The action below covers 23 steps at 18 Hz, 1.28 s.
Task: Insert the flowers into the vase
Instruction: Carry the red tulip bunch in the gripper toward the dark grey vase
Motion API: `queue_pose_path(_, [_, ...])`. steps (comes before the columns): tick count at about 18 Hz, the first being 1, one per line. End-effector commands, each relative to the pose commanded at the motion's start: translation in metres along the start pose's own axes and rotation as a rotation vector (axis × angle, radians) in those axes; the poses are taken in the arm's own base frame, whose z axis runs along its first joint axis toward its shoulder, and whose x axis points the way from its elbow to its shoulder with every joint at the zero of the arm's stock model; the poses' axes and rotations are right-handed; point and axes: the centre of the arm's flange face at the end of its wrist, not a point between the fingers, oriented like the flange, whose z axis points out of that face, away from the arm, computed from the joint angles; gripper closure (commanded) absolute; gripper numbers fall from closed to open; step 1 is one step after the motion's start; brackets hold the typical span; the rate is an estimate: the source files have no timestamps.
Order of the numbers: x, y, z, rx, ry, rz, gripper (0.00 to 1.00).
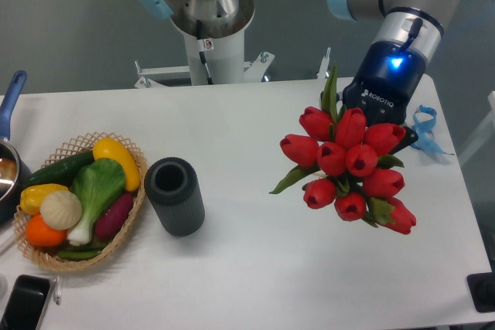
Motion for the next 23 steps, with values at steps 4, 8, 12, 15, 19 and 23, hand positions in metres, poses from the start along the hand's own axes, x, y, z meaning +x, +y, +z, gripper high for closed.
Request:
queue_pose_path(4, [0.003, 0.009, 0.004, -0.011, 0.004, 0.03, 0.75])
queue_pose_path(8, [0.007, 0.006, 0.01, -0.011, 0.015, 0.037, 0.75])
queue_pose_path(12, [0.006, 0.01, 0.012, -0.015, 0.018, 0.033, 0.75])
queue_pose_path(15, [0.009, 0.015, 0.014, -0.021, 0.021, 0.022, 0.74])
queue_pose_path(19, [0.013, 0.027, 0.037, -0.061, 0.036, 0.031, 0.75])
queue_pose_path(23, [0.027, 0.028, 0.053, -0.07, 0.063, 0.055, 0.75])
